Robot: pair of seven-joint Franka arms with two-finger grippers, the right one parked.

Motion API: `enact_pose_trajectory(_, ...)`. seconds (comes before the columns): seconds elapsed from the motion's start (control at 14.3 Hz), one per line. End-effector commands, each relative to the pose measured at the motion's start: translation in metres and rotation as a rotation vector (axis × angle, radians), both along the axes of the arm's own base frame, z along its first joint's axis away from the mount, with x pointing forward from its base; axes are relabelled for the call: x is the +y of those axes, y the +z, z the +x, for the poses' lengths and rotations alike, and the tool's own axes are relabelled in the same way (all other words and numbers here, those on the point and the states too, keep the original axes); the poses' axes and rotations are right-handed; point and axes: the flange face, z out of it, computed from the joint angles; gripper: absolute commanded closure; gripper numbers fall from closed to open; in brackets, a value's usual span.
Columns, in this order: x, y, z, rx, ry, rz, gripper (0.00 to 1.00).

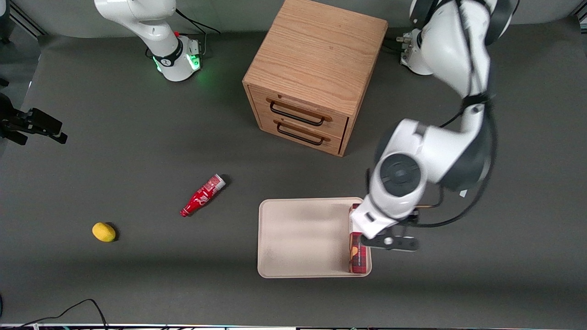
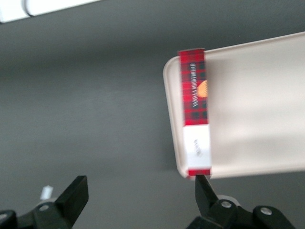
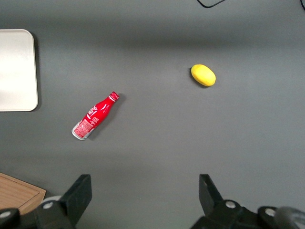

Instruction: Place red cookie box on tray

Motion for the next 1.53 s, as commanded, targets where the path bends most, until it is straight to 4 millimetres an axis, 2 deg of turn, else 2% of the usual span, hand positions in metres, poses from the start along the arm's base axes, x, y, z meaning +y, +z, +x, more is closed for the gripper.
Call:
enact_pose_trajectory(0.0,0.078,0.049,-0.015,0.038,-0.047,-0.044,0.00)
enact_pose_trajectory(0.14,0.132,0.062,-0.029,0.039,-0.066,-0.047,0.00)
enact_pose_trajectory(0.28,0.183,0.065,-0.049,0.046,-0.106,-0.046,0.00)
enact_pose_trajectory(0.49,0.251,0.062,-0.094,0.040,-0.122,-0.049,0.00)
enact_pose_trajectory(0.63,0.279,0.067,-0.111,0.066,-0.109,-0.053,0.00)
enact_pose_trajectory(0.7,0.290,0.070,-0.118,0.087,-0.090,-0.055,0.00)
enact_pose_trajectory(0.91,0.296,0.077,-0.134,0.114,-0.068,-0.060,0.00)
enact_pose_trajectory(1.47,0.293,0.097,-0.137,0.162,-0.004,-0.075,0.00)
